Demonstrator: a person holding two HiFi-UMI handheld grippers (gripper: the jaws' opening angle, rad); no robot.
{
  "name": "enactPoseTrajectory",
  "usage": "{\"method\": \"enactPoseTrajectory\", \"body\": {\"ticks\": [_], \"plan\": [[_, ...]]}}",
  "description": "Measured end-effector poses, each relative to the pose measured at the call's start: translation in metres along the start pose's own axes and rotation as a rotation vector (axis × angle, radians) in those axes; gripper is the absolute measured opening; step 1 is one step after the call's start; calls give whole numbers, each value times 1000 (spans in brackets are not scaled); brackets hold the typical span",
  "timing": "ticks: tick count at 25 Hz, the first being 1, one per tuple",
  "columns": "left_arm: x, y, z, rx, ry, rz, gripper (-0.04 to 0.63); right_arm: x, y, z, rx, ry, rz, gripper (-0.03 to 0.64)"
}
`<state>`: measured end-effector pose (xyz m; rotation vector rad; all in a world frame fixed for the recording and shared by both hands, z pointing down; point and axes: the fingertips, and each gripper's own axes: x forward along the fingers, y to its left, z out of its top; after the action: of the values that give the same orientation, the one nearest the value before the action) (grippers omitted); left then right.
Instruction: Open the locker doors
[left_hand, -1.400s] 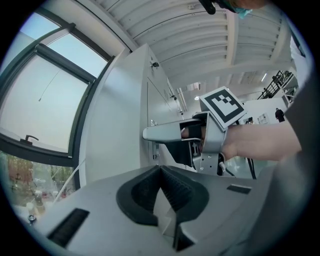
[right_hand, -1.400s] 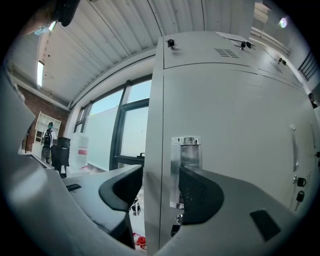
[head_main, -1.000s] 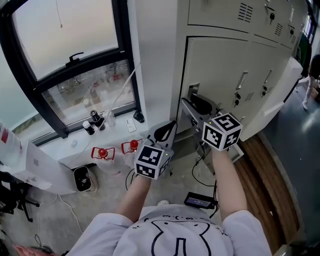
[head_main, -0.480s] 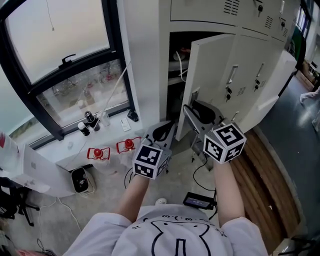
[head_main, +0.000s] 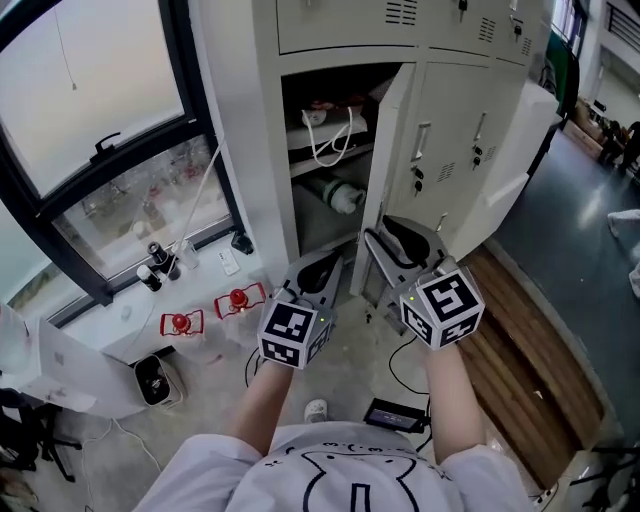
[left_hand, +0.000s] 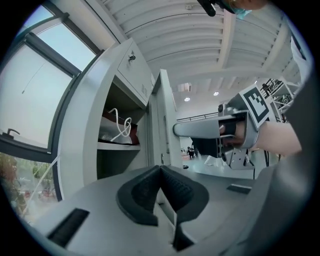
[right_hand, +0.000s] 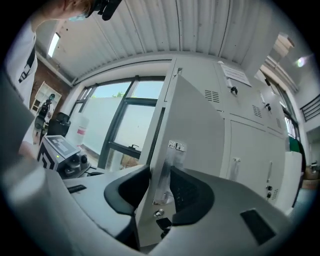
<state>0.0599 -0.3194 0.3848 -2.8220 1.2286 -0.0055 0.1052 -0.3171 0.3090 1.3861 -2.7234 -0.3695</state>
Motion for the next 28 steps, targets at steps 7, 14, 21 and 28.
{"method": "enactPoseTrajectory", "body": {"ticks": [7,14,21,28], "plan": [[0,-33,-4,-10,6,-40,18,-46,-29,-6,1,13,-125,127],[6,-45,-3,-11,-7,-64,17,-78,-53,-13,13,15,-207,84],[24,-51,5,-24,-35,-116,17,-106,-93,-24,-16,95,-427,28],[40,-48,19,-5,-53,-175,18,-128,-149,-37,-37,164,-629,28]]}}
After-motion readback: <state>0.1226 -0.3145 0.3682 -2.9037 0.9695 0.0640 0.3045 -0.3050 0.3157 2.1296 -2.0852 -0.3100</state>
